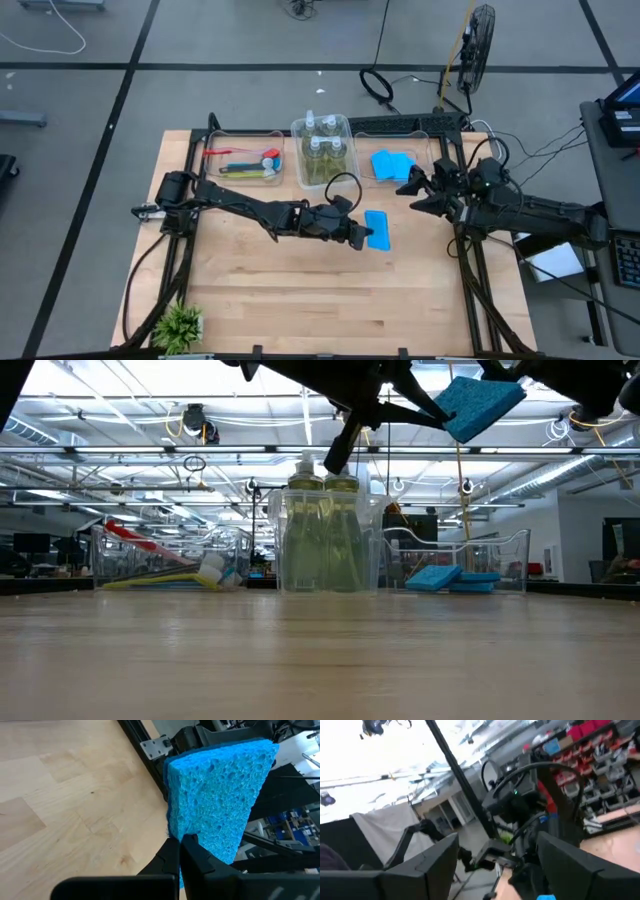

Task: Pick & Place Kitchen Sink Supplies
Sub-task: Put the blue sponge into the right transparent bin

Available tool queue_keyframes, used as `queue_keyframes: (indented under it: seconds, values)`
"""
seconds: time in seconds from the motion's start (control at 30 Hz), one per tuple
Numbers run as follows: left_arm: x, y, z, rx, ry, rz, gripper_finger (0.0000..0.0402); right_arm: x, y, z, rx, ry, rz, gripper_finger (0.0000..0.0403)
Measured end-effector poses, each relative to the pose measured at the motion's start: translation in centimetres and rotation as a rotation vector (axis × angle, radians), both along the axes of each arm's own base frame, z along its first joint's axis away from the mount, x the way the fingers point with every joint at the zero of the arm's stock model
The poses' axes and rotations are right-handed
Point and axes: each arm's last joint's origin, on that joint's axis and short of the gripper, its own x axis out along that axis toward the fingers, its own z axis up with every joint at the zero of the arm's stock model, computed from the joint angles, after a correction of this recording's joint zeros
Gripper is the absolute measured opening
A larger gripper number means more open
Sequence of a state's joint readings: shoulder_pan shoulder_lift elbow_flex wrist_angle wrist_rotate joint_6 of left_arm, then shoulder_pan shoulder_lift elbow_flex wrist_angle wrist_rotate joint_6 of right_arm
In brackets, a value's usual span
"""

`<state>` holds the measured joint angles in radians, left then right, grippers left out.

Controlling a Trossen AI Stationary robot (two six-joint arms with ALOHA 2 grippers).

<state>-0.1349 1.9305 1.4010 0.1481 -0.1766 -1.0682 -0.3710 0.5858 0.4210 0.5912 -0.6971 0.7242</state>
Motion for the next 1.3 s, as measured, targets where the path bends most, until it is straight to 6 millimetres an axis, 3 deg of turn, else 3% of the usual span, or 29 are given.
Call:
queue_keyframes:
  seconds: [0.33,0.67,0.9,1.3]
  values:
    - [0.0,0.2,0.0,0.049,0.002,0.049,0.0000,0.2,0.1,1.9,-0.046,0.289,0.038,0.0243]
    - [-0.6,0.8,1.6,0.178,-0.028,0.165,0.0000,1.7,0.2,0.4,-0.045,0.454,-0.023,0.0242]
    - [-2.0,1.3,3.8,0.276,-0.022,0.292,0.0000,2.9,0.6,-0.3,-0.108,0.493,-0.111,0.0242]
    - [-2.3,1.5,3.2,0.272,0.046,0.325,0.0000,4.0,0.8,-0.1,-0.145,0.446,-0.207,0.0242]
